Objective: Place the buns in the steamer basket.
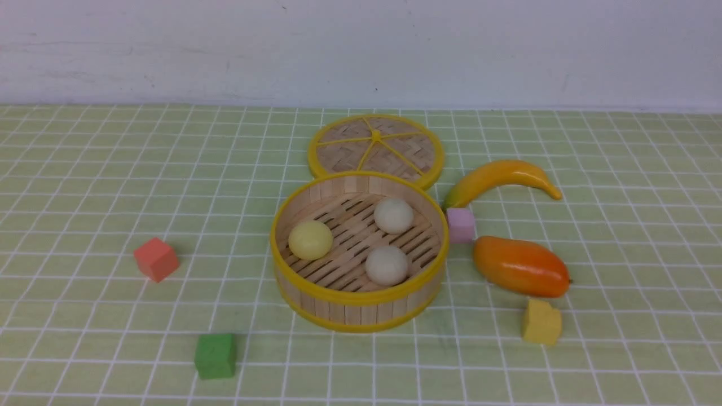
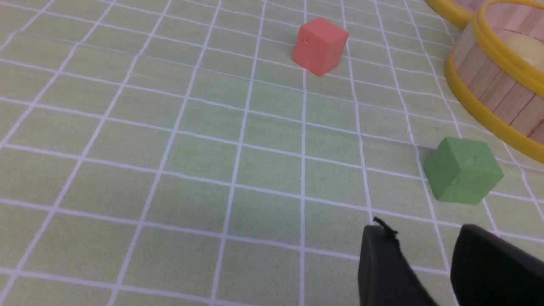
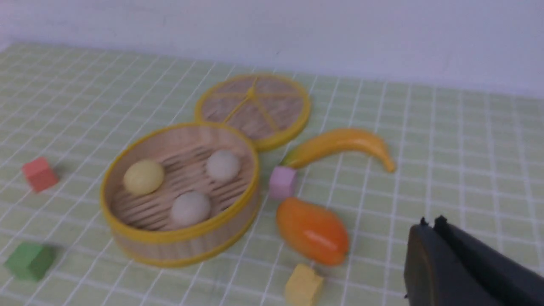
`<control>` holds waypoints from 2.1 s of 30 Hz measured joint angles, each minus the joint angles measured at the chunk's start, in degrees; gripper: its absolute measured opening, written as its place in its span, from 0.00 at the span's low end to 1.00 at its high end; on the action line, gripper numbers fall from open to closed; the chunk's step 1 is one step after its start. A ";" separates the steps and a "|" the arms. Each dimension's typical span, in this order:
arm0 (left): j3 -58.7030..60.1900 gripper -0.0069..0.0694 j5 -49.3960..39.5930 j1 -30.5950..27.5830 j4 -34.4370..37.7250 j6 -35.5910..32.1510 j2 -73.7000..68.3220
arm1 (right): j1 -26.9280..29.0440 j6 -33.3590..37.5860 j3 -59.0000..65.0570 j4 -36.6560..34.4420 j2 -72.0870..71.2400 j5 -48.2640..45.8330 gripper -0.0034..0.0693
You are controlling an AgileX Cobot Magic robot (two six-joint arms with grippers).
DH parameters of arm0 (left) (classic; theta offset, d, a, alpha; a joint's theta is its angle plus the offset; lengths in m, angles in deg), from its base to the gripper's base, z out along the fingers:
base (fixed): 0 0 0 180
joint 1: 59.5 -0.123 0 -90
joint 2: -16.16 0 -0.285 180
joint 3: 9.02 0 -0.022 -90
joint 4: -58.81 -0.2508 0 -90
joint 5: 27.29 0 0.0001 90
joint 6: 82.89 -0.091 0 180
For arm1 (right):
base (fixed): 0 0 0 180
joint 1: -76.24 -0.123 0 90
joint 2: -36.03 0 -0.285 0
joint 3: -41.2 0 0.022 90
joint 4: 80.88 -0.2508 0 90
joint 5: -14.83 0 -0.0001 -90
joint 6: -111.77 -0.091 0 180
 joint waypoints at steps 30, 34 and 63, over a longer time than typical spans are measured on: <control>0.00 0.40 0.05 0.00 0.01 0.00 0.00 | 10.34 1.26 47.27 -0.28 -23.03 18.16 0.05; 0.00 0.40 0.05 0.00 0.01 0.00 0.00 | 10.34 1.26 47.31 -0.28 -23.03 18.23 0.05; 0.00 0.40 0.05 0.00 0.01 0.00 0.00 | 10.34 1.31 47.31 -0.39 -23.03 18.23 0.09</control>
